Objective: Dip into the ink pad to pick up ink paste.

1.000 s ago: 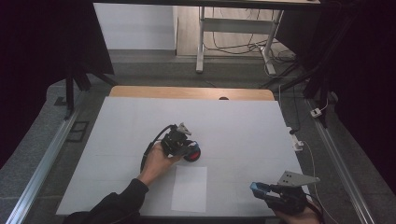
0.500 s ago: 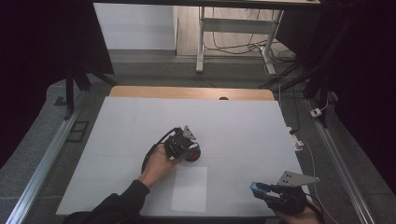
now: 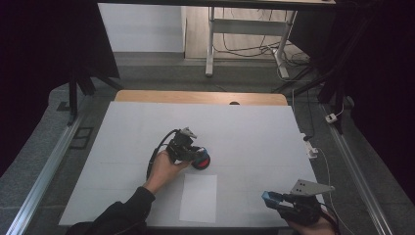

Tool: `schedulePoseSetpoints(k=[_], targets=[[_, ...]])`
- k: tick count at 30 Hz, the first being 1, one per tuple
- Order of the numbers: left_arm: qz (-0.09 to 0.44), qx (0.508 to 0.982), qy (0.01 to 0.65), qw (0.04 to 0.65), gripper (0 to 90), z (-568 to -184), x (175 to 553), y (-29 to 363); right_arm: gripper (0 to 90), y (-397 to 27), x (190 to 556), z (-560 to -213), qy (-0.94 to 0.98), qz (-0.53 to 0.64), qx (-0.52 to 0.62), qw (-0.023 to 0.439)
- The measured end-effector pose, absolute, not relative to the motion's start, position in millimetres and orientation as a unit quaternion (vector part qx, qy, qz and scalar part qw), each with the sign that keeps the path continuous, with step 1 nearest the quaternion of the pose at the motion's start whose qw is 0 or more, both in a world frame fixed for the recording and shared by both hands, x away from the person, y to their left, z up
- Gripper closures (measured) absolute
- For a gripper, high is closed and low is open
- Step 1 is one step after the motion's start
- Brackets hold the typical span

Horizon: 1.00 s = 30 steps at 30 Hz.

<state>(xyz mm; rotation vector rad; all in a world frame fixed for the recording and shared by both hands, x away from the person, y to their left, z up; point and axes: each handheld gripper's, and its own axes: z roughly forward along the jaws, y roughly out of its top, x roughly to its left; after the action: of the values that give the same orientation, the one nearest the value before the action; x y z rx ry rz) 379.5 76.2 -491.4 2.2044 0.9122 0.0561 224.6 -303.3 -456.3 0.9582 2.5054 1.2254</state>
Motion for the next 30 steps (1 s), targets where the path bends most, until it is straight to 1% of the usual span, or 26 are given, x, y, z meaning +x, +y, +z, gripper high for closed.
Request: schedulePoseSetpoints(k=[2, 5, 13, 30], targets=[[0.017, 0.856, 0.357, 0.372, 71.2, -492.1, 380.3, 77.5, 68.4, -303.3, 224.6, -456.2, 0.846, 0.414, 0.323, 0.096], [0.027, 0.859, 0.353, 0.369, 71.2, -491.6, 378.1, 75.5, 68.3, -303.3, 224.7, -456.3, 0.846, 0.414, 0.322, 0.096], [0.084, 0.874, 0.333, 0.345, 71.1, -488.8, 365.4, 62.3, 68.4, -303.1, 224.6, -456.3, 0.847, 0.413, 0.322, 0.097], [0.075, 0.873, 0.33, 0.351, 70.7, -488.0, 368.8, 65.2, 68.3, -303.5, 224.5, -456.2, 0.846, 0.415, 0.322, 0.096]])
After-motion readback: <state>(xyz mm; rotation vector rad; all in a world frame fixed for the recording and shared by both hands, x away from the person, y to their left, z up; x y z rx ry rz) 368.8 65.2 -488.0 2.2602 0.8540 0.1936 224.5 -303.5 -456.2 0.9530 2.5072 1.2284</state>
